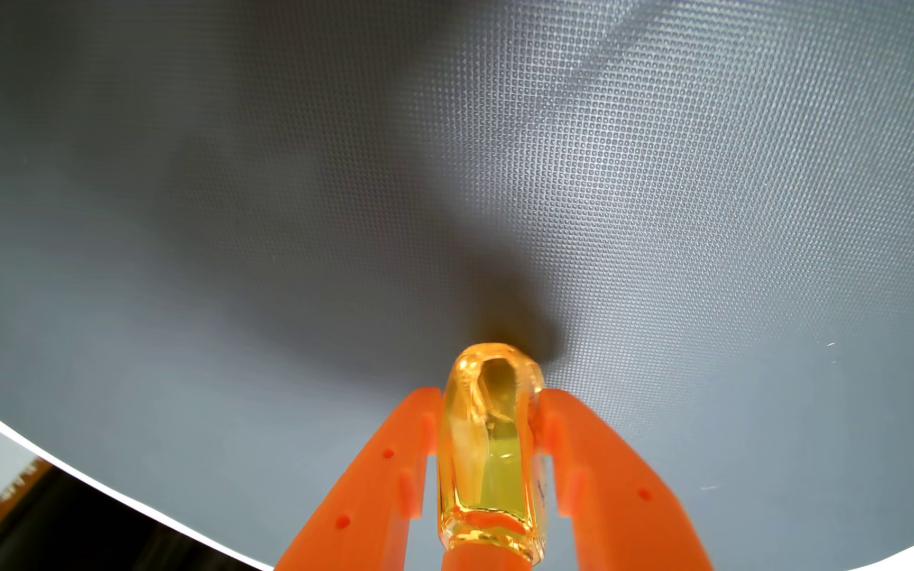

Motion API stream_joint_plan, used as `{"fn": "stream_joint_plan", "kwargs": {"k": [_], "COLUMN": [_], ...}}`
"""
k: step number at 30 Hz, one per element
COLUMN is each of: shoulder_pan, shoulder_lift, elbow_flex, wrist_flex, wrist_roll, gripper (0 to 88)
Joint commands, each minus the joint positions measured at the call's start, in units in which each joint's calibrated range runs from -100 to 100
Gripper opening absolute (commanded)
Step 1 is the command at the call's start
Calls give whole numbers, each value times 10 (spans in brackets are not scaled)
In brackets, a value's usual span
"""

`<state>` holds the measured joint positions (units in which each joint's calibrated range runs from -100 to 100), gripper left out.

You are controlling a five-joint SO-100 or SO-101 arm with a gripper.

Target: Grab the eyedrops

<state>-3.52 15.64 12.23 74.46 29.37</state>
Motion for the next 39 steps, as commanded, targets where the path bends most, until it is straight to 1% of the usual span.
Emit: {"fn": "stream_joint_plan", "kwargs": {"k": [1,8,10,11,19,21,24,25,29,34,39], "shoulder_pan": [5,5,5,5,3,4,4,4,7,5,8], "shoulder_lift": [-2,-3,-3,-3,-3,-3,-4,-4,-12,-3,-2], "elbow_flex": [-6,-8,-8,-8,-8,-8,-6,-6,-10,-57,-91], "wrist_flex": [-2,-2,-2,-2,-2,-2,2,3,2,24,38], "wrist_roll": [-10,-11,-15,-16,-18,-17,-9,-9,-10,-12,-19], "gripper": [68,60,10,5,12,41,117,120,87,149,165]}}
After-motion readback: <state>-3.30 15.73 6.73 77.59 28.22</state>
